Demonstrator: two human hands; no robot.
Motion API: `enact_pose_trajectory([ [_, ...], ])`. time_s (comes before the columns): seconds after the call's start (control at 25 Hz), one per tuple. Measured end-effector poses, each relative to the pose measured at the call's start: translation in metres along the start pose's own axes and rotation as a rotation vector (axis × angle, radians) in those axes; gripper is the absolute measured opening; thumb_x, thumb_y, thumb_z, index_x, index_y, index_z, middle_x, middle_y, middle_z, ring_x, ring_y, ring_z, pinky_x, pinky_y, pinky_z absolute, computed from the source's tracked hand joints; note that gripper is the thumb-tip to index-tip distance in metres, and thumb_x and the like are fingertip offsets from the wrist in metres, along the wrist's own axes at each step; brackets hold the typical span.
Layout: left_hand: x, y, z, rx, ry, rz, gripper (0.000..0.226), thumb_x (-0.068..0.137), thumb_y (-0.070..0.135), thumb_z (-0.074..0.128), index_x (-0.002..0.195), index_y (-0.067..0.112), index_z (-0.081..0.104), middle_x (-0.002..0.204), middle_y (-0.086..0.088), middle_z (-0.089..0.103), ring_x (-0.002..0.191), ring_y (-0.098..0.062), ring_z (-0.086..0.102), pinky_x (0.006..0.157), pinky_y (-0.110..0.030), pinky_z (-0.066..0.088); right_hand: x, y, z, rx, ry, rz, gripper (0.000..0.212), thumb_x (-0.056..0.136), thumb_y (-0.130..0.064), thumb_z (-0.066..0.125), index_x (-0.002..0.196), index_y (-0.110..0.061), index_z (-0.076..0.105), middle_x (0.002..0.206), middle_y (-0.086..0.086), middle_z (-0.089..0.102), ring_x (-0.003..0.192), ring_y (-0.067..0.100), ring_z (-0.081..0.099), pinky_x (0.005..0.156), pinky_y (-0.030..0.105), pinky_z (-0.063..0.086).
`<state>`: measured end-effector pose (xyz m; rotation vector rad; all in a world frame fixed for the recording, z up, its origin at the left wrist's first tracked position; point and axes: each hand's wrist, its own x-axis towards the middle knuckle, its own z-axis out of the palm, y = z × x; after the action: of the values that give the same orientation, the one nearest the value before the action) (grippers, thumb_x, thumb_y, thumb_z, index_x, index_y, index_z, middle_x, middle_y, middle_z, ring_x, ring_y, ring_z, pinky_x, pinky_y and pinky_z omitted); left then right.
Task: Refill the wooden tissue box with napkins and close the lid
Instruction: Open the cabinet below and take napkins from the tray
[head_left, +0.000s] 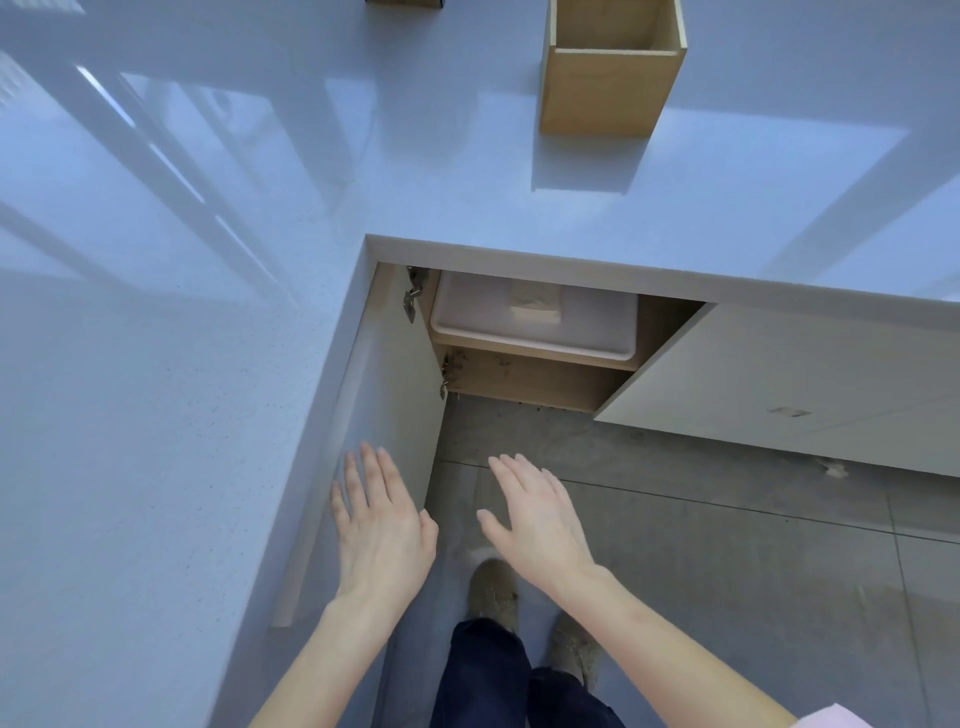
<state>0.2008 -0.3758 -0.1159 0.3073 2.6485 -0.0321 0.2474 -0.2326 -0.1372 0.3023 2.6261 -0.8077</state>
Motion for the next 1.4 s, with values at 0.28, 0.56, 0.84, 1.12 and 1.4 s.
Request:
enact_pose_trajectory([
  [0.28, 0.029, 0.022, -0.024, 0.034, 0.075, 0.109, 0.073, 0.095, 0.03, 0.036, 0.146, -0.002, -0.005, 0.157, -0.02, -0.005, 0.145, -0.035, -0.006, 0.117, -0.048, 0.002, 0.018, 0.016, -0.023, -0.151, 0.112, 0.044, 0.06, 0.095, -0.035, 0.039, 0.148, -0.018, 0.016, 0.159, 0.001, 0.015, 0.148, 0.015, 0.004, 0.12, 0.036, -0.001],
  [0.56, 0.066, 0.048, -0.034, 0.061, 0.181, 0.256, 0.077, 0.094, 0.043, 0.033, 0.147, 0.006, -0.008, 0.158, -0.016, -0.006, 0.145, -0.034, -0.009, 0.116, -0.049, -0.004, 0.043, 0.035, -0.04, -0.28, 0.238, 0.05, 0.066, 0.089, -0.039, 0.052, 0.146, -0.018, 0.026, 0.157, 0.006, 0.022, 0.147, 0.023, 0.013, 0.119, 0.043, 0.007],
  [0.84, 0.11, 0.07, -0.014, 0.033, 0.229, 0.326, 0.072, 0.093, 0.043, 0.035, 0.148, 0.006, 0.003, 0.157, -0.016, 0.006, 0.145, -0.033, 0.0, 0.117, -0.05, 0.0, 0.074, 0.07, -0.047, -0.393, 0.206, 0.048, 0.074, 0.084, -0.038, 0.06, 0.146, -0.017, 0.027, 0.156, 0.008, 0.023, 0.146, 0.026, 0.014, 0.118, 0.047, 0.006],
  [1.12, 0.162, 0.085, 0.038, -0.033, 0.253, 0.306, 0.071, 0.091, 0.037, 0.044, 0.146, 0.003, 0.017, 0.154, -0.022, 0.018, 0.144, -0.038, 0.012, 0.116, -0.052, 0.006, 0.126, 0.122, -0.029, -0.366, 0.152, 0.056, 0.075, 0.09, -0.045, 0.048, 0.149, -0.021, 0.009, 0.16, 0.003, -0.001, 0.148, 0.022, -0.005, 0.119, 0.044, -0.002],
  [1.4, 0.226, 0.095, 0.079, -0.017, 0.228, 0.259, 0.071, 0.095, 0.045, 0.029, 0.148, 0.01, -0.002, 0.159, -0.012, -0.001, 0.146, -0.029, -0.002, 0.118, -0.044, 0.0, 0.192, 0.168, -0.019, -0.412, 0.214, 0.025, 0.07, 0.093, -0.046, 0.041, 0.149, -0.02, 0.008, 0.16, 0.004, 0.001, 0.148, 0.02, -0.003, 0.119, 0.041, -0.003],
])
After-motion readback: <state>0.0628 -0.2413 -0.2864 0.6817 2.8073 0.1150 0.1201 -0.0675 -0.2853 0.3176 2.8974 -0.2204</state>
